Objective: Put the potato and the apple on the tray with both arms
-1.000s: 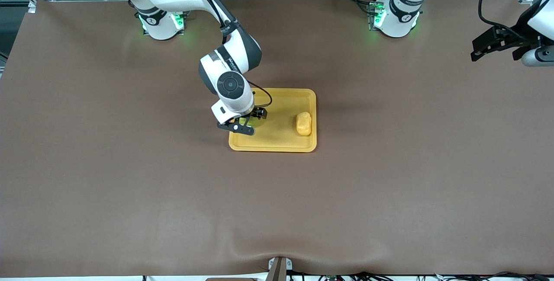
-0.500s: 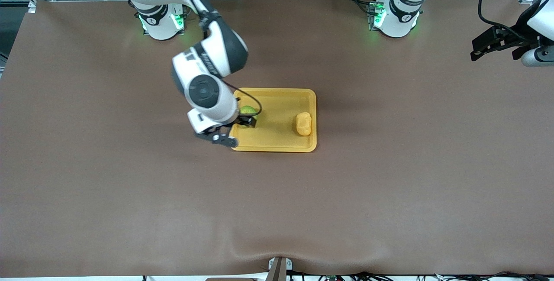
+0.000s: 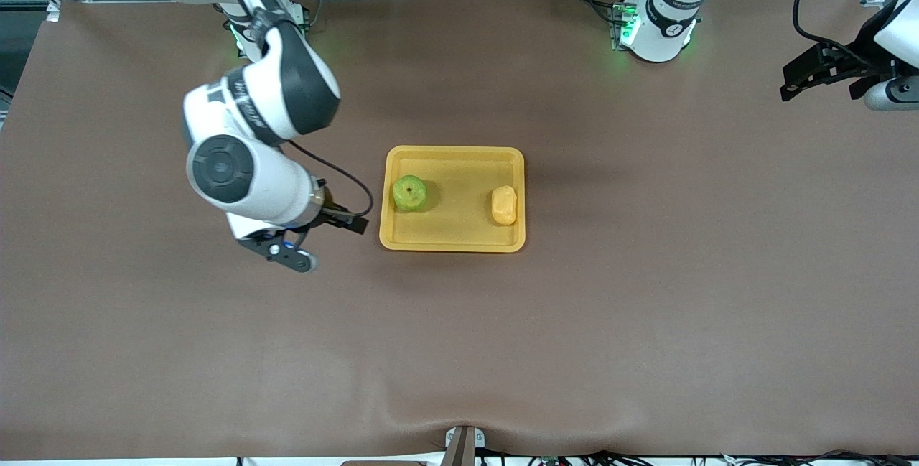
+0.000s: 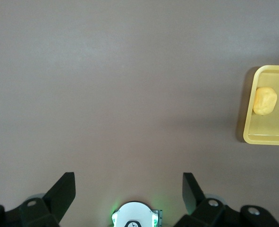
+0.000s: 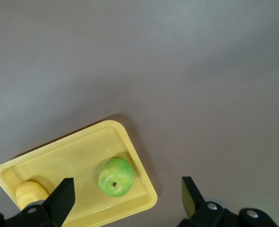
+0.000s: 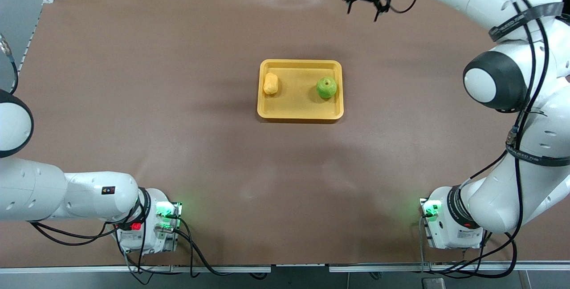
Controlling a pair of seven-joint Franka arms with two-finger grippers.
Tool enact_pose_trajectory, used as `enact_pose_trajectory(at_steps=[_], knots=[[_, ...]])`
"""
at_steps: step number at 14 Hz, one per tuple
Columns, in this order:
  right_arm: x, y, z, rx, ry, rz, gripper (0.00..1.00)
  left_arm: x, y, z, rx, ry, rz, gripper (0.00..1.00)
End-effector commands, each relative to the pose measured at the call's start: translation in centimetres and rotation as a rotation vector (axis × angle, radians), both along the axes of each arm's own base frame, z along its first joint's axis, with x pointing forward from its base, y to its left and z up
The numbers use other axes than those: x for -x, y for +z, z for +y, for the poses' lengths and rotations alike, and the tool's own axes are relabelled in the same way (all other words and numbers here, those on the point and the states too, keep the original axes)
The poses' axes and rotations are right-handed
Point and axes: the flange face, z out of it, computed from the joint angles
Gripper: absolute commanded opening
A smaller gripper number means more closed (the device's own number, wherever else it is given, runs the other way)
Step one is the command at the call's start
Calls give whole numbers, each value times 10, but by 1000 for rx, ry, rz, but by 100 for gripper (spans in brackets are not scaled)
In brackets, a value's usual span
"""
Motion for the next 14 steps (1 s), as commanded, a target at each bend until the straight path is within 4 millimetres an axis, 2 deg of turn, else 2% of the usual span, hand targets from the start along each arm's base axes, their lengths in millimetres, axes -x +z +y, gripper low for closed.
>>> enact_pose_trajectory(at_steps=[1, 2, 3, 5, 7, 11, 12, 14], knots=[[-18, 18, -55, -2, -76, 17, 100, 3, 2, -1, 11, -11, 5, 100], [-23, 23, -76, -11, -107, 21, 100, 3, 2, -1, 12, -11, 4, 100], [-23, 35, -90, -9, -123, 11, 100, 3, 2, -1, 12, -11, 4, 100], [-21, 54, -108, -17, -105, -12, 100, 3, 3, -1, 13, -11, 2, 100], [-19, 65, -131, -33, -33, -11, 100, 4, 3, -1, 13, -11, 2, 100], [-13, 99, -200, -60, 161, -61, 100, 6, 4, -1, 12, -11, 4, 100], [-8, 104, -211, -52, 235, -47, 100, 6, 4, -2, 12, -14, 4, 100], [-1, 119, -233, -40, 276, -59, 100, 6, 4, -3, 12, -16, 4, 100]])
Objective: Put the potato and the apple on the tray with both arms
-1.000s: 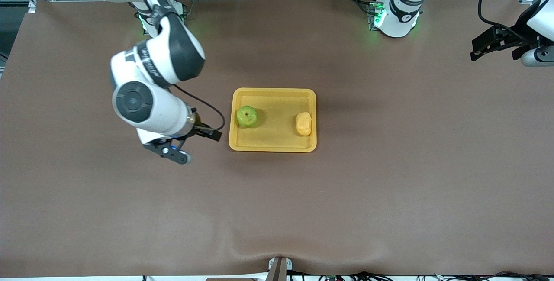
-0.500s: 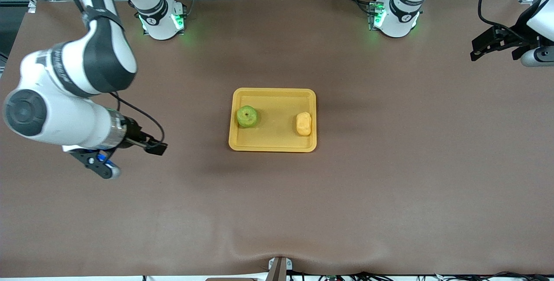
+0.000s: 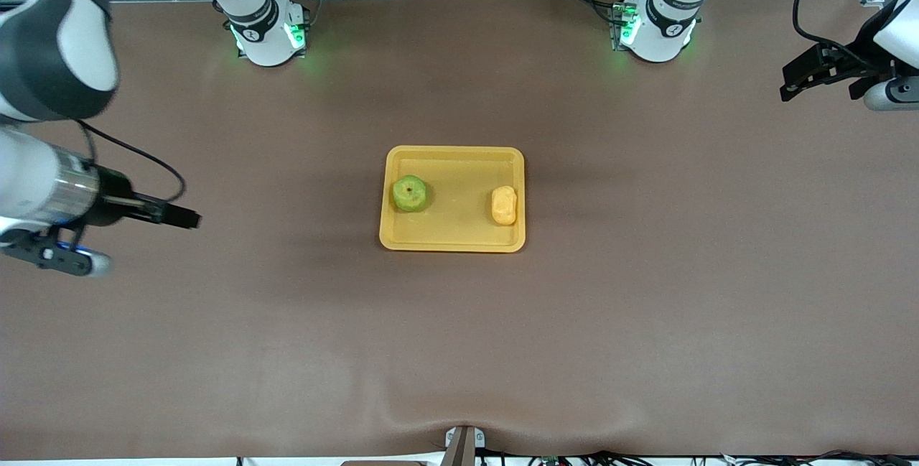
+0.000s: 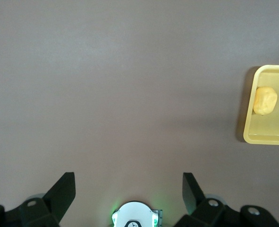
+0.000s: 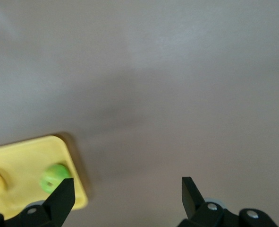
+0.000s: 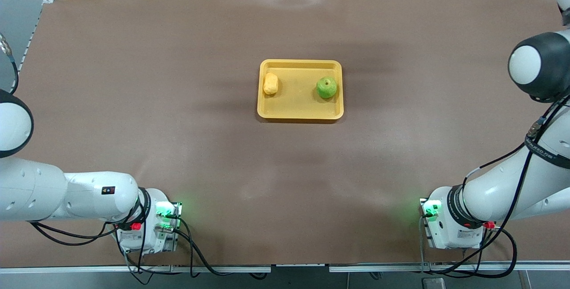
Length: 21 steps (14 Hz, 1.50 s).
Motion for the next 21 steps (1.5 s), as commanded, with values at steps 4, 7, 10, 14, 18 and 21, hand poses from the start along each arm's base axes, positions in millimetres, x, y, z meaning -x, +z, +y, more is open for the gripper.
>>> enact_pose_trajectory(at_steps=[4, 7, 10, 14, 18, 21], knots=[[40, 42, -39, 52, 176, -27, 100, 6, 5, -2, 12, -15, 2, 100], [69, 64, -48, 58, 247, -45, 100, 6, 4, -5, 12, -20, 2, 100], [89, 71, -63, 52, 231, -38, 100, 6, 5, -10, 11, -30, 0, 100], [118, 80, -88, 34, 327, -85, 100, 6, 7, -9, 10, -23, -5, 100], [132, 89, -89, 33, 328, -98, 100, 6, 10, -9, 10, -21, -9, 100], [127, 93, -94, 34, 395, -129, 100, 5, 9, -5, 11, -17, -8, 100]])
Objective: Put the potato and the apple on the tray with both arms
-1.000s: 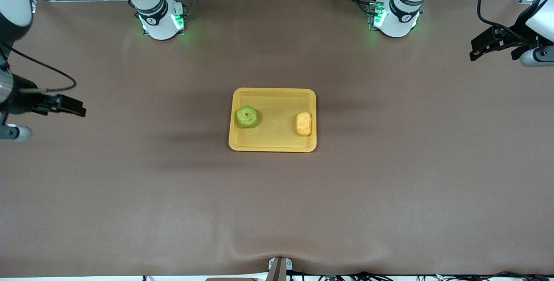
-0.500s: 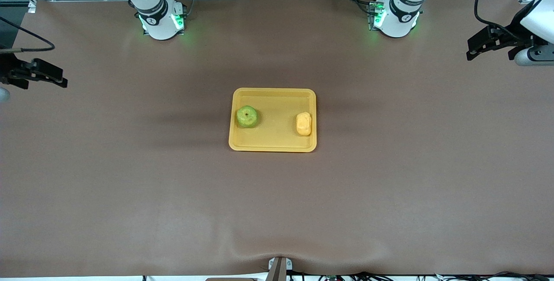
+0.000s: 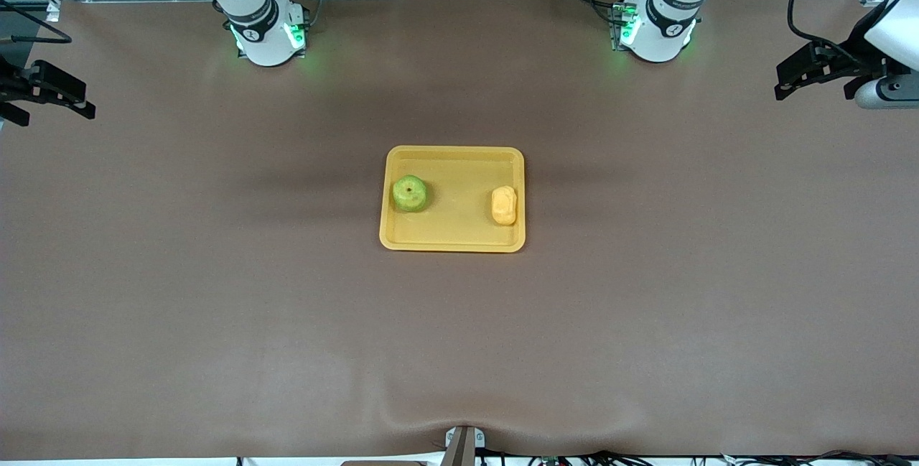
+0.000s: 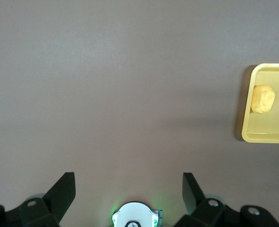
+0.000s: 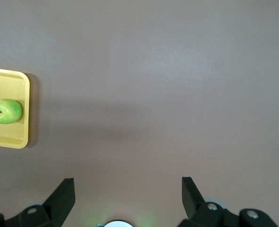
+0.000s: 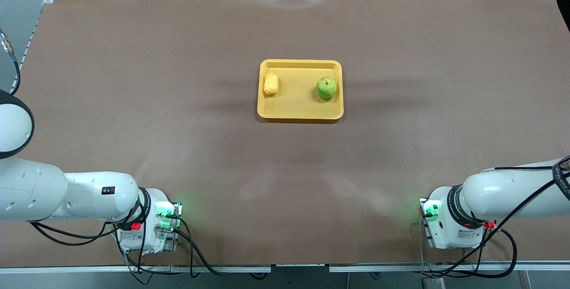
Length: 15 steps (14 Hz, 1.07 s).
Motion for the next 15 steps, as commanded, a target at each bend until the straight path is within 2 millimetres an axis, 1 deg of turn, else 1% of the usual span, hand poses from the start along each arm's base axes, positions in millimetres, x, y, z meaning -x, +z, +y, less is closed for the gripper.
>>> enact_pose_trajectory(at_steps=[1, 3, 6, 7, 15], knots=[[4, 2, -4, 13, 41, -22, 100, 4, 7, 2, 12, -2, -4, 100], [2, 6, -3, 4, 34, -32, 100, 4, 7, 3, 12, -2, -3, 100], [2, 5, -1, 2, 34, -26, 100, 3, 6, 3, 12, -2, -3, 100], [2, 5, 3, 2, 39, -23, 100, 3, 12, 3, 15, -2, -15, 100], [2, 4, 3, -5, 38, -19, 100, 3, 13, 3, 15, -1, -18, 100]])
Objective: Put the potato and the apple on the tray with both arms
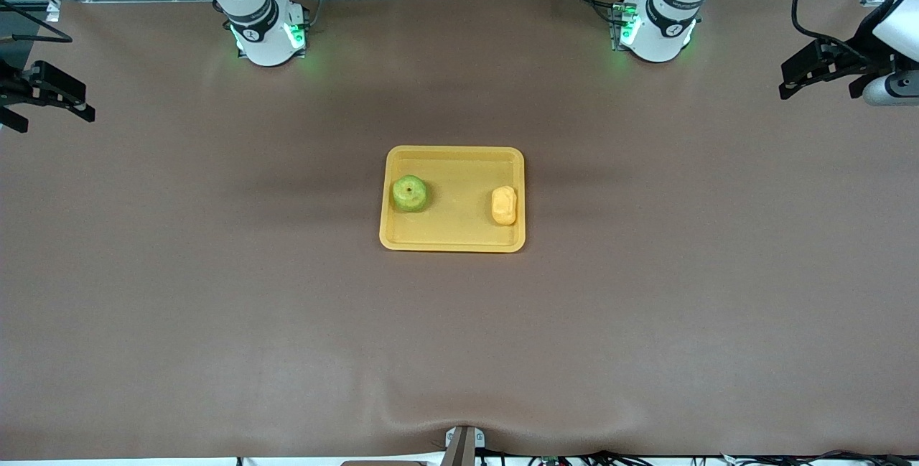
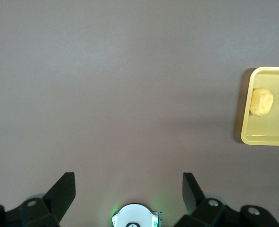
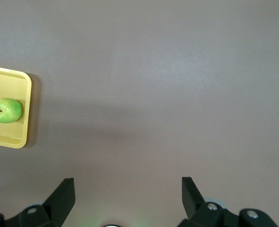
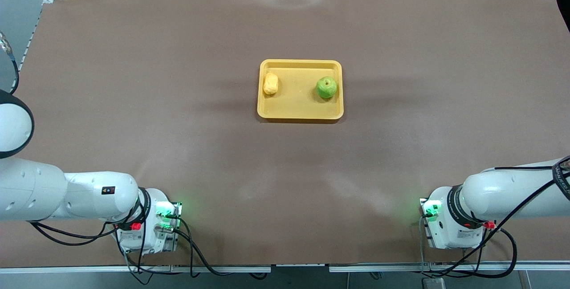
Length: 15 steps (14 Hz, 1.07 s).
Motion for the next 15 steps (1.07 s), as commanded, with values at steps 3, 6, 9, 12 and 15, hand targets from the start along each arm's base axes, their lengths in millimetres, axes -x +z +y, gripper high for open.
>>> enact_pose_trajectory(at_steps=[3, 6, 9, 12, 15], knots=[[5, 2, -3, -15, -21, 2, 100, 2, 6, 1, 14, -9, -2, 100], [5, 2, -2, -16, -20, 4, 100, 2, 6, 1, 14, -7, -2, 100], [6, 1, -2, -21, -20, 8, 100, 2, 6, 1, 14, -9, -2, 100], [6, 1, -3, -34, -24, 10, 100, 2, 6, 1, 14, -7, -2, 100], [6, 1, -3, -35, -23, 10, 100, 2, 6, 2, 14, -7, -2, 100]])
